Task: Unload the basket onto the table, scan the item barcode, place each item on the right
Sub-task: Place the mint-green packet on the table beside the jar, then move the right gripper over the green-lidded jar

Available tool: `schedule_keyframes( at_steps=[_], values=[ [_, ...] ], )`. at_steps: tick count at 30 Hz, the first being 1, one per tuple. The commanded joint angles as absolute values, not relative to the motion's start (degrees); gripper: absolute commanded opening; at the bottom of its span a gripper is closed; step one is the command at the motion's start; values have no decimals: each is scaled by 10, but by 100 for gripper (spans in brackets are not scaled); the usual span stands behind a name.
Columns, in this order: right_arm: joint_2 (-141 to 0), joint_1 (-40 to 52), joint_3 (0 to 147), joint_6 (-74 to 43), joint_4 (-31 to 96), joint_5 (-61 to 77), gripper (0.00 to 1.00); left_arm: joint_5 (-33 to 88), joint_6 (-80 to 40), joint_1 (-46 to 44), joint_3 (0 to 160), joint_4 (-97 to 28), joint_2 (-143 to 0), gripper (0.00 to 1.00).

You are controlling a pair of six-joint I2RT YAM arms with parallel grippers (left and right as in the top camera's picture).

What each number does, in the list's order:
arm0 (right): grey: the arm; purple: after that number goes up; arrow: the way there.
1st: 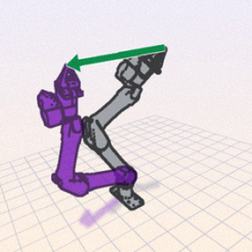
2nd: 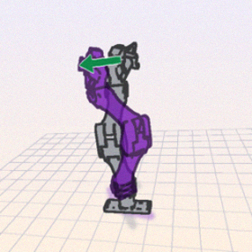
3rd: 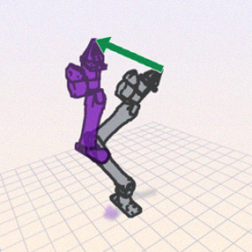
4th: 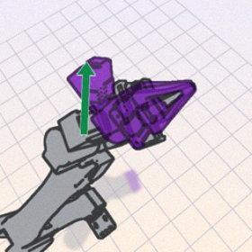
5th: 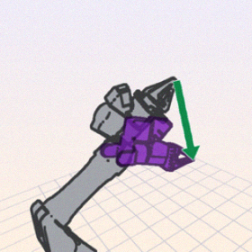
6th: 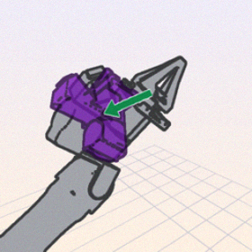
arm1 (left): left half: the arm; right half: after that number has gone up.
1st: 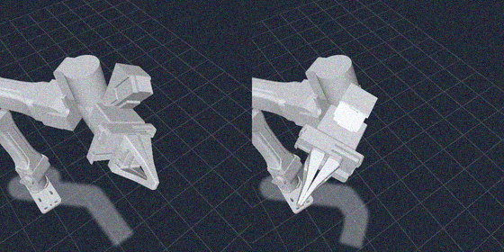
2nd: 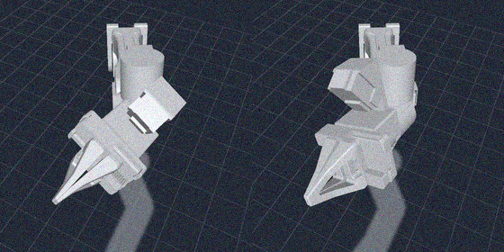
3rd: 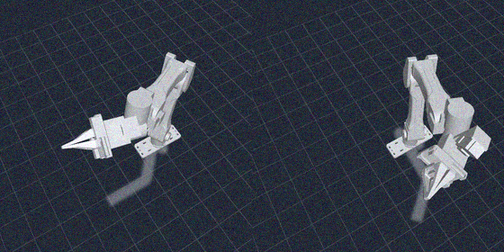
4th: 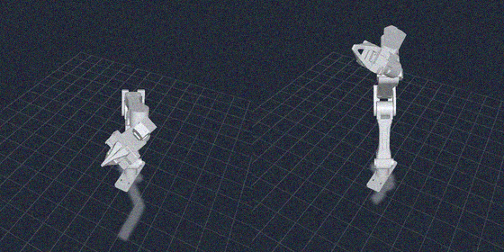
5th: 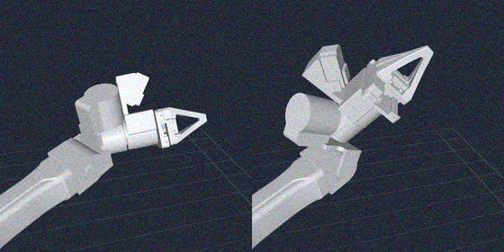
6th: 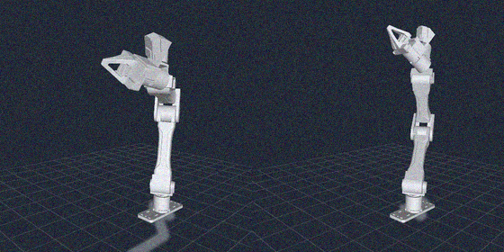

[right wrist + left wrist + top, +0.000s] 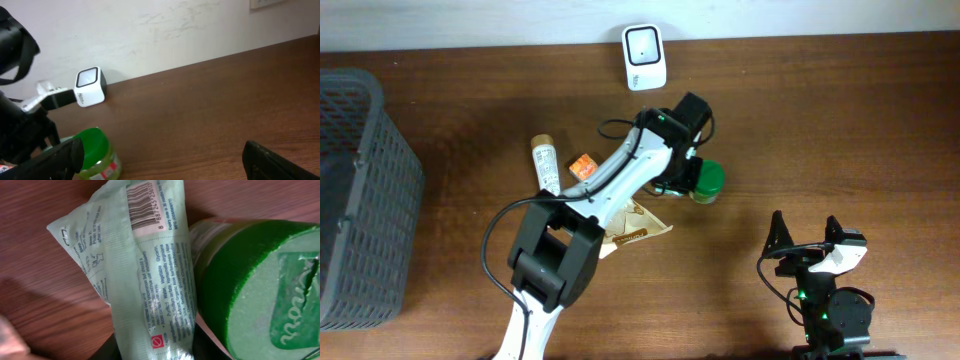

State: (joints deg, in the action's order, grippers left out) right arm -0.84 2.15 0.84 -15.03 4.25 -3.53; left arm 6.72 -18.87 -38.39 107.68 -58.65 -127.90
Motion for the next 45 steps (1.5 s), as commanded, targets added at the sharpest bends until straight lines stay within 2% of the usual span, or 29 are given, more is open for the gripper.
schedule_keyframes(
  at_steps=[1,6,8,9,10,12,13,18,22,26,28,33,37,38,40,45],
  values=[
    [-5,26,3,-152,43,-36,98,96,-191,-412,1078,-564,-1279,31],
    [-5,26,3,-152,43,-36,98,97,-199,-435,1078,-551,-1279,33],
    [-5,26,3,-152,43,-36,98,92,-199,-434,1078,-550,-1279,39],
    [-5,26,3,-152,43,-36,98,77,-199,-434,1078,-549,-1279,48],
    [-5,26,3,-152,43,-36,98,59,-199,-432,1078,-549,-1279,62],
    [-5,26,3,-152,43,-36,98,40,-199,-428,1078,-549,-1279,94],
    [-5,26,3,-152,43,-36,98,35,-199,-424,1078,-549,-1279,99],
    [-5,26,3,-152,43,-36,98,32,-172,-366,1145,-578,-1260,99],
    [-5,26,3,-152,43,-36,98,32,-133,-279,1231,-635,-1199,99],
    [-5,26,3,-152,43,-36,98,33,-133,-169,1243,-688,-1148,99],
    [-5,26,3,-152,43,-36,98,77,-125,-88,1243,-716,-1146,99],
    [-5,26,3,-153,44,-28,99,163,-8,21,1243,-731,-1146,99],
    [-5,26,3,-157,30,42,98,163,34,60,1243,-745,-1146,94],
    [-5,26,3,-157,28,63,98,163,33,65,1242,-750,-1146,99],
    [-5,26,10,-157,30,90,98,163,33,67,1241,-751,-1146,100],
    [-78,26,157,-148,109,106,98,163,33,67,1241,-751,-1146,100]
  ],
)
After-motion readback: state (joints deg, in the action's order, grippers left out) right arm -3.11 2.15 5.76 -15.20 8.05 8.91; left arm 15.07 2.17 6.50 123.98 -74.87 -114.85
